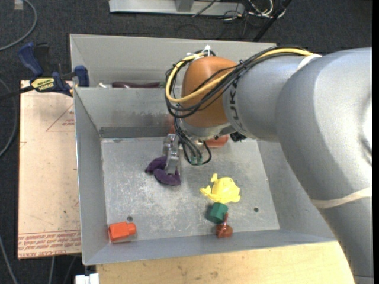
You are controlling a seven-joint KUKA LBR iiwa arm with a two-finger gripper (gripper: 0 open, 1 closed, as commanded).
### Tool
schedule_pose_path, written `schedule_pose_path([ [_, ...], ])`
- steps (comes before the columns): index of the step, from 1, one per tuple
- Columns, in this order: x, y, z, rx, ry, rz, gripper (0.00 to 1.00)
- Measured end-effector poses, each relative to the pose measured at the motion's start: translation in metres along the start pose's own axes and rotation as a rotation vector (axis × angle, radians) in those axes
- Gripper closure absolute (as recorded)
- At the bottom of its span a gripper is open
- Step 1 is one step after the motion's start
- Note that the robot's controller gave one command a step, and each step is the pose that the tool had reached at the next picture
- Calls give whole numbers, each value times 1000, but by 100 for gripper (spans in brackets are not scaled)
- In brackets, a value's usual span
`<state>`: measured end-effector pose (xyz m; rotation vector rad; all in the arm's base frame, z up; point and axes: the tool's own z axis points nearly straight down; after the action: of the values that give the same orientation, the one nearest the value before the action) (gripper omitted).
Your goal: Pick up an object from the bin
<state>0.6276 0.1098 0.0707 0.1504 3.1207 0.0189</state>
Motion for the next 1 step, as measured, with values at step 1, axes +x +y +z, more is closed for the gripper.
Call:
schedule_pose_path([
  [1, 0, 0, 0, 0, 0, 0, 100],
])
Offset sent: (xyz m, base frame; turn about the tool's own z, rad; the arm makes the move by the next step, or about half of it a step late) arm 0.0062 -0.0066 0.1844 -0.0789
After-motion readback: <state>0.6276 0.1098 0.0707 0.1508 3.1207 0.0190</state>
